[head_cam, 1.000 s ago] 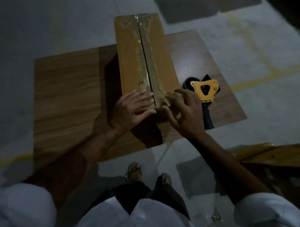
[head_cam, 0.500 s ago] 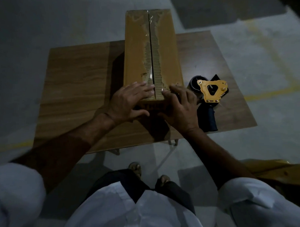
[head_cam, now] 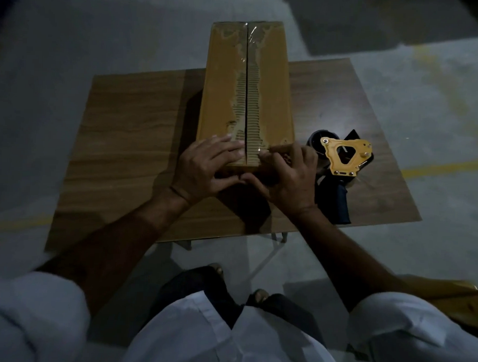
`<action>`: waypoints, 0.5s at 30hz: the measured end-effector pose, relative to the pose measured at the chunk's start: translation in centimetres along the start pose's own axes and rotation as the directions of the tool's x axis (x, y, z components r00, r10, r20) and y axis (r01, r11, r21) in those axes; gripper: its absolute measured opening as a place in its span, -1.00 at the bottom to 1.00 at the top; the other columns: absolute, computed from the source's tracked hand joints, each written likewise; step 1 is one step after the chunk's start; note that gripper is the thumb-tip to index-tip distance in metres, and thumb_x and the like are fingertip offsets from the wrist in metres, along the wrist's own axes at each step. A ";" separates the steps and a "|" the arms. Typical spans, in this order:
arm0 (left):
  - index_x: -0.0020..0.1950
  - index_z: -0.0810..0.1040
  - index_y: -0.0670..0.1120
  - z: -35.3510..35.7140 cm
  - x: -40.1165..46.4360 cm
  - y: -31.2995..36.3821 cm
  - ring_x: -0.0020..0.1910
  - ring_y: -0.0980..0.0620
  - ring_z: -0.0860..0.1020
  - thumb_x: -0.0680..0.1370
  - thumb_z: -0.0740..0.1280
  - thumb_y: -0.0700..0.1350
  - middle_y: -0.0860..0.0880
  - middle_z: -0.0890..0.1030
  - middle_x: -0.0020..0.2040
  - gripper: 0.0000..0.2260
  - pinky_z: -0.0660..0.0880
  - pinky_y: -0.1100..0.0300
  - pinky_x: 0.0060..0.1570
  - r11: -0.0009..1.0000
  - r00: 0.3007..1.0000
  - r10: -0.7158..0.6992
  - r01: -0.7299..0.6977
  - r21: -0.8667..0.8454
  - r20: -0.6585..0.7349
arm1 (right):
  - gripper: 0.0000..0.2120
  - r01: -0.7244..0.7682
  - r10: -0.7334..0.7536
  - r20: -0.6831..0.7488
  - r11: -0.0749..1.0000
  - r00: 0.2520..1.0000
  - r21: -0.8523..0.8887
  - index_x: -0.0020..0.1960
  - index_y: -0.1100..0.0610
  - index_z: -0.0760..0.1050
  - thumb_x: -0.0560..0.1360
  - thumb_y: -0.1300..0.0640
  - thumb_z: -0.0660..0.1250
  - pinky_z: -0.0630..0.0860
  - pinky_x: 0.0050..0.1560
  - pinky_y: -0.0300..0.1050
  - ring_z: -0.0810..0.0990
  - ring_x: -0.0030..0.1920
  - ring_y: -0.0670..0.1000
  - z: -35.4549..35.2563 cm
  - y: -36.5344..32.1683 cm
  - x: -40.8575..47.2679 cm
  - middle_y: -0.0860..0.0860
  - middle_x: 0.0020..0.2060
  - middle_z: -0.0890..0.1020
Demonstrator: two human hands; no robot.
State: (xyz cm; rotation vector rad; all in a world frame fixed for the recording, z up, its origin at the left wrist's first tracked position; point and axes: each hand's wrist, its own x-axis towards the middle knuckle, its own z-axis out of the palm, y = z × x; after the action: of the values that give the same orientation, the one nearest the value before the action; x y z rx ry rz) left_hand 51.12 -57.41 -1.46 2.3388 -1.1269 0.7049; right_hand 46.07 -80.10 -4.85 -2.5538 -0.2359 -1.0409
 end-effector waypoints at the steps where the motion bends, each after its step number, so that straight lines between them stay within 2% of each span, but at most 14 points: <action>1: 0.22 0.70 -0.14 0.0 -0.2 0.0 0.39 -0.10 0.56 0.55 0.52 0.12 -0.07 0.63 0.35 -0.60 0.54 -0.11 0.27 0.999 1.000 0.012 -0.013 0.030 0.015 | -0.46 0.027 -0.027 0.005 1.000 1.000 -0.006 0.17 -0.01 0.51 0.46 -0.42 0.42 0.37 0.15 0.09 0.42 0.13 0.16 0.1 0.4 -0.1 0.07 0.18 0.49; 5: 0.32 0.63 -0.19 -0.7 -0.3 0.1 0.41 -0.21 0.53 0.46 0.56 0.20 -0.14 0.59 0.39 -0.41 0.53 -0.16 0.23 0.990 0.991 0.027 -0.044 0.131 0.131 | -0.28 0.106 -0.099 0.124 0.993 0.987 -0.054 0.40 0.01 0.39 0.40 -0.30 0.53 0.43 0.25 0.24 0.39 0.30 0.18 -0.1 1.0 -1.3 0.06 0.33 0.38; 7: 0.38 0.58 -0.19 -1.4 -0.6 0.2 0.44 -0.24 0.48 0.40 0.60 0.19 -0.16 0.54 0.44 -0.31 0.51 -0.19 0.24 0.988 0.979 0.015 -0.047 0.150 0.204 | -0.22 0.106 -0.094 0.184 0.993 0.978 -0.057 0.42 0.04 0.39 0.34 -0.26 0.57 0.43 0.26 0.26 0.38 0.32 0.19 -0.7 0.9 -1.3 0.07 0.35 0.38; 8: 0.40 0.57 -0.18 -1.8 -0.7 0.1 0.46 -0.22 0.47 0.41 0.59 0.18 -0.15 0.53 0.46 -0.31 0.51 -0.18 0.24 0.992 0.976 0.005 -0.033 0.125 0.219 | -0.27 0.096 -0.087 0.185 0.994 0.979 -0.044 0.37 0.05 0.44 0.35 -0.28 0.56 0.42 0.24 0.22 0.39 0.28 0.18 -1.1 0.8 -0.8 0.08 0.31 0.43; 10: 0.32 0.64 -0.14 -2.2 -0.2 -0.1 0.43 -0.14 0.50 0.50 0.53 0.17 -0.10 0.57 0.41 -0.48 0.52 -0.12 0.18 0.999 0.986 -0.031 0.029 0.012 0.166 | -0.43 0.070 -0.070 0.151 0.998 0.986 0.002 0.20 0.05 0.55 0.45 -0.37 0.46 0.37 0.18 0.12 0.43 0.15 0.14 -1.7 0.7 0.6 0.08 0.16 0.53; 12: 0.14 0.71 -0.12 -2.0 0.6 -0.1 0.29 -0.10 0.60 0.58 0.48 0.08 -0.07 0.66 0.27 -0.70 0.55 -0.11 0.05 0.996 0.993 -0.071 0.076 -0.050 0.092 | -0.56 0.055 -0.060 0.148 0.998 0.987 0.041 0.07 0.02 0.56 0.54 -0.36 0.35 0.35 0.15 0.10 0.45 0.06 0.13 -1.9 0.7 2.1 0.08 0.03 0.54; 15: 0.02 0.72 -0.14 -1.2 0.9 0.0 0.16 -0.11 0.65 0.57 0.50 0.07 -0.08 0.70 0.15 -0.73 0.54 -0.08 -0.05 0.995 0.996 -0.093 0.094 -0.043 0.012 | -0.61 0.061 -0.064 0.096 0.997 0.993 0.039 0.04 0.03 0.52 0.58 -0.31 0.33 0.36 0.10 0.11 0.44 0.02 0.15 -1.3 0.8 2.0 0.11 -0.03 0.53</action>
State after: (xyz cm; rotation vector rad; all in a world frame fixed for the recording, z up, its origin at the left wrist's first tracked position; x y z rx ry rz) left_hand 51.29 -57.29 0.01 2.3442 -1.0194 0.6299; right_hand 46.83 -81.31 -2.81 -2.5821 -0.3597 -0.9263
